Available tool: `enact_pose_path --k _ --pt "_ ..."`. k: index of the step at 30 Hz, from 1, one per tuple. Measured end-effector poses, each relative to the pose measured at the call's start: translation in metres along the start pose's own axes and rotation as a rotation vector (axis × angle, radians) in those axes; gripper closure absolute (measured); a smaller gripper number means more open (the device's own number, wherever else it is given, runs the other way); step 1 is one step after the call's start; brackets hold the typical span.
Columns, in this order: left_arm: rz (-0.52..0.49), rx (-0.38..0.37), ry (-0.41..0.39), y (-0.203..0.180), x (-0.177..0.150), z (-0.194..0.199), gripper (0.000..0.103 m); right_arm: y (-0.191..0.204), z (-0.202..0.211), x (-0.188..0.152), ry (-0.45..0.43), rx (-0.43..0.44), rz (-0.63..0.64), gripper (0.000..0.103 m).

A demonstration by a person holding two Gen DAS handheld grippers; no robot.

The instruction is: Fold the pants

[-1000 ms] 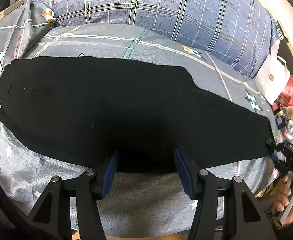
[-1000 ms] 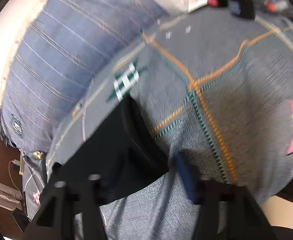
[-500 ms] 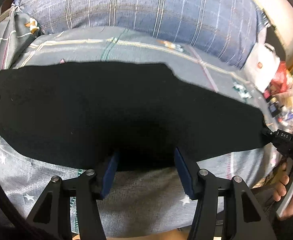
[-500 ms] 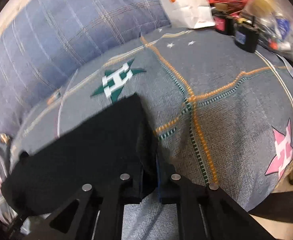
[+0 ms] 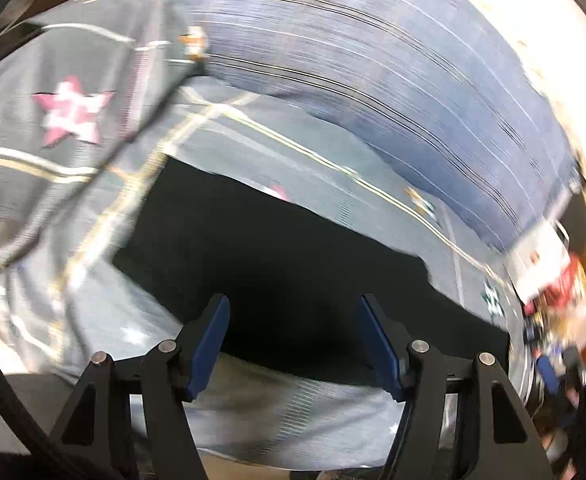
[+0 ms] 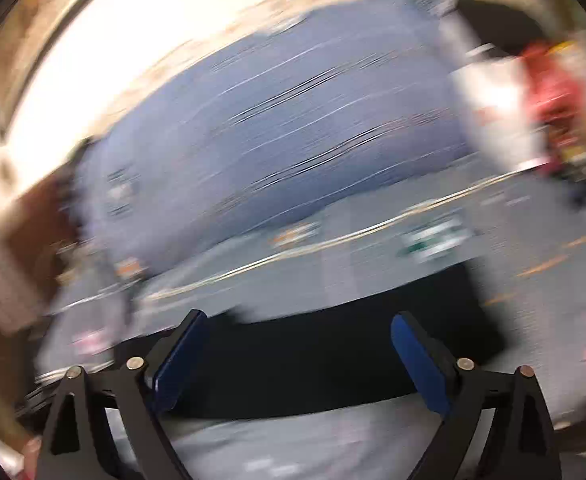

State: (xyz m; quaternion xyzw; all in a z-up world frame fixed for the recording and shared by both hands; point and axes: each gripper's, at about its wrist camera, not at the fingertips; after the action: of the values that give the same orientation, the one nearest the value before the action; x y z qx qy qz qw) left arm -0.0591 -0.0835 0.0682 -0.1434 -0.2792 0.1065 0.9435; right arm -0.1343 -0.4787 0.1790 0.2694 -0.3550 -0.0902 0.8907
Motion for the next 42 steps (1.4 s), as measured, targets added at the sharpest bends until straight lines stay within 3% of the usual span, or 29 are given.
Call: enact_pose_path --k 3,6,7,10,12,14,15,17,19,20,21,22,23,24,26,28,30,31,33,34,35,37,39,42 --pt "0.051 0.033 0.039 0.034 0.025 -0.004 0.036 0.058 -0.038 -0.010 0.144 0.102 0.094 0.015" --pt "0.089 0.068 0.057 0.064 0.034 -0.013 0.037 0.103 -0.092 -0.031 0.263 0.149 0.191 0.028" --pt "0.101 0.068 0.046 0.070 0.032 -0.013 0.037 0.110 -0.102 -0.039 0.288 0.162 0.204 0.034" --pt "0.124 0.074 0.039 0.088 0.024 -0.022 0.037 0.115 -0.148 -0.073 0.395 0.202 0.208 0.037" --pt "0.168 0.080 0.059 0.096 0.022 -0.029 0.038 0.112 -0.164 -0.087 0.419 0.162 0.239 0.037" --pt "0.198 0.036 0.063 0.098 0.026 -0.035 0.040 0.111 -0.177 -0.098 0.441 0.138 0.258 0.037" --pt "0.184 0.034 0.066 0.095 0.029 -0.039 0.045 0.112 -0.184 -0.101 0.446 0.124 0.277 0.037" --pt "0.113 0.077 0.072 0.082 0.032 -0.043 0.076 0.115 -0.190 -0.104 0.437 0.091 0.318 0.037" --pt "0.068 0.085 0.090 0.074 0.029 -0.048 0.088 0.117 -0.200 -0.111 0.448 0.046 0.355 0.038" --pt "0.071 0.082 0.086 0.075 0.029 -0.045 0.092 0.121 -0.200 -0.115 0.429 0.006 0.390 0.041" --pt "0.079 0.056 0.068 0.076 0.028 -0.040 0.092 0.125 -0.199 -0.119 0.400 -0.042 0.442 0.057" --pt "0.091 0.010 0.033 0.078 0.029 -0.030 0.093 0.127 -0.197 -0.120 0.393 -0.064 0.473 0.079" --pt "0.092 -0.024 -0.002 0.077 0.028 -0.020 0.093 0.127 -0.194 -0.119 0.411 -0.038 0.461 0.094" --pt "0.077 -0.036 -0.049 0.075 0.027 -0.007 0.093 0.125 -0.188 -0.116 0.427 0.012 0.420 0.103" --pt "0.046 0.062 -0.075 0.071 0.025 0.000 0.092 0.129 -0.175 -0.113 0.396 0.020 0.435 0.103" --pt "0.055 0.203 0.022 0.078 0.020 -0.021 0.091 0.122 -0.174 -0.118 0.380 0.043 0.465 0.103" --pt "0.087 0.251 0.163 0.089 0.015 -0.050 0.084 0.104 -0.189 -0.128 0.451 0.074 0.438 0.103" --pt "0.097 0.255 0.177 0.092 0.014 -0.054 0.081 0.098 -0.189 -0.127 0.437 0.102 0.401 0.103" --pt "0.078 0.284 0.134 0.088 0.016 -0.045 0.070 0.100 -0.186 -0.119 0.449 0.113 0.372 0.102" --pt "0.057 0.338 0.112 0.085 0.016 -0.041 0.053 0.101 -0.185 -0.117 0.435 0.118 0.380 0.102" --pt "0.043 0.388 0.100 0.082 0.016 -0.039 0.043 0.101 -0.184 -0.117 0.422 0.105 0.392 0.102" --pt "0.015 0.449 0.074 0.078 0.016 -0.034 0.043 0.093 -0.188 -0.116 0.457 0.096 0.361 0.102" --pt "-0.013 0.437 0.003 0.069 0.014 -0.019 0.043 0.087 -0.180 -0.108 0.476 0.131 0.311 0.102" --pt "-0.095 0.420 -0.152 0.044 0.006 0.010 0.038 0.079 -0.144 -0.082 0.391 0.193 0.240 0.102"
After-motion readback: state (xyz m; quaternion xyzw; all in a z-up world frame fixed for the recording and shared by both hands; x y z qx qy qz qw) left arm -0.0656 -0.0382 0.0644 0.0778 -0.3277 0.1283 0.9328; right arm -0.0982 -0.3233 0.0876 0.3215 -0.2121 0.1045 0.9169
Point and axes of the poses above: each gripper's, at about its wrist camera, not at the fingertips, and z roughly against the way its jaws point, y to its left, x to its top, and after that the axes turned 9 degrees about -z, right-handed
